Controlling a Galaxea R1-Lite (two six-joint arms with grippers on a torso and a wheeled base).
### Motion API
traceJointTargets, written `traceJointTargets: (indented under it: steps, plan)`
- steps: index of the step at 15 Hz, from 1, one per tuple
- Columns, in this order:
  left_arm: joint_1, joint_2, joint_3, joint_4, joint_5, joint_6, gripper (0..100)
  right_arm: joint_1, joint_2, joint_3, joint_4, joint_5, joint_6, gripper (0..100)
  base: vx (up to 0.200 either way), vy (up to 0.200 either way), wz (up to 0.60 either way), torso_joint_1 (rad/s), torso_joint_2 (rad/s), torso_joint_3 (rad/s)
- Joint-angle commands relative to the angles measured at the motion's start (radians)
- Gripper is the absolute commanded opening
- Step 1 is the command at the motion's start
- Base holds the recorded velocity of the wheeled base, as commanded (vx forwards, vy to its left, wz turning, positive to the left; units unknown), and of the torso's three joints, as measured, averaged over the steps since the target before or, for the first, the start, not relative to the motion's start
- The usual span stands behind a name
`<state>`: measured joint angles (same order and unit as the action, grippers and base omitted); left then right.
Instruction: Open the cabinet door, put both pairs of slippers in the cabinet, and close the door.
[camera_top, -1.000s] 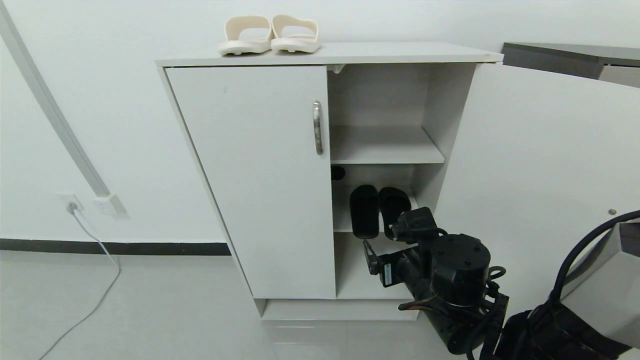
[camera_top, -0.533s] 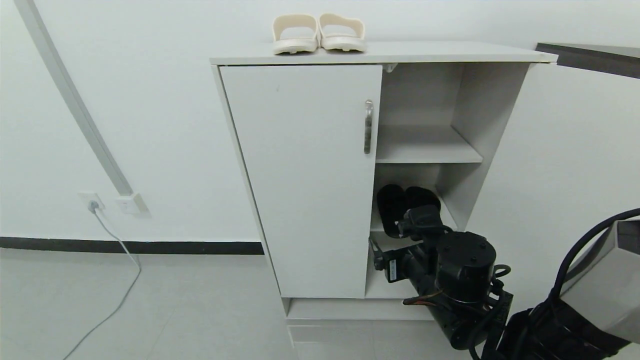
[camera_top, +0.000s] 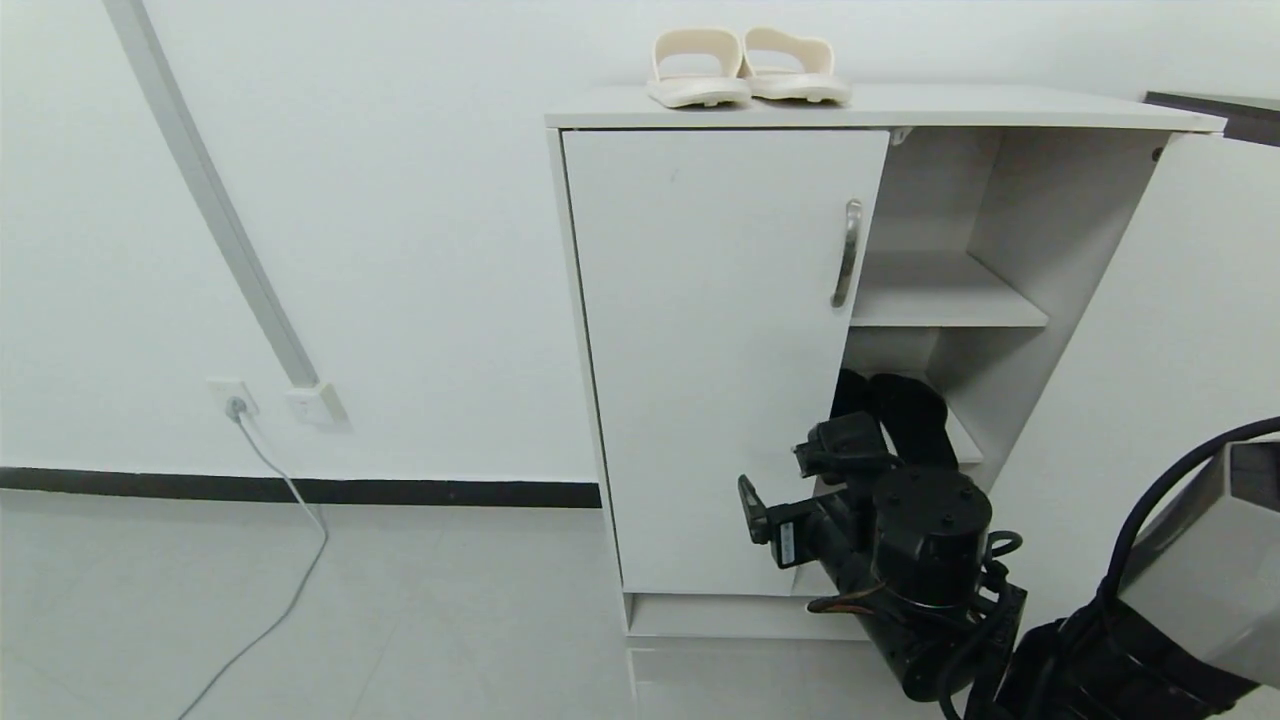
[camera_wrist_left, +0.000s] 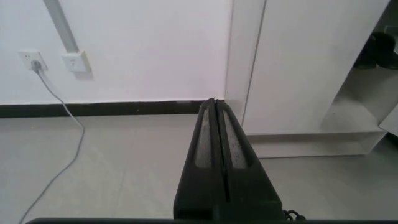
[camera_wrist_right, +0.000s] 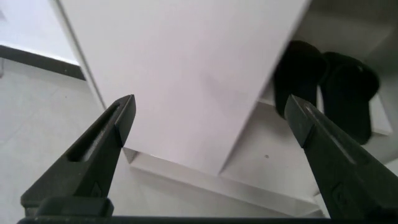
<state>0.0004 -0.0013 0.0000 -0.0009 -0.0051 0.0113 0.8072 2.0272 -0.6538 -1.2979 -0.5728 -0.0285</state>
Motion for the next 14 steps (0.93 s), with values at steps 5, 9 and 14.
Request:
traceJointTargets:
  steps: [5,9,14]
  plan:
    - [0.0,0.001,0.0,-0.001,0.001,0.001,0,-0.002,0.01,0.011,-0.001,0.002,-0.007,100,0.0,0.0,0.0,0.0,0.0,0.0]
    - [0.001,0.001,0.0,-0.001,-0.001,0.001,0,-0.002,0.01,0.008,-0.001,0.002,-0.013,100,0.0,0.0,0.0,0.0,0.0,0.0]
    - [0.001,0.001,0.0,-0.001,-0.001,0.001,0,0.001,0.01,0.011,0.0,0.002,-0.014,100,0.0,0.0,0.0,0.0,0.0,0.0]
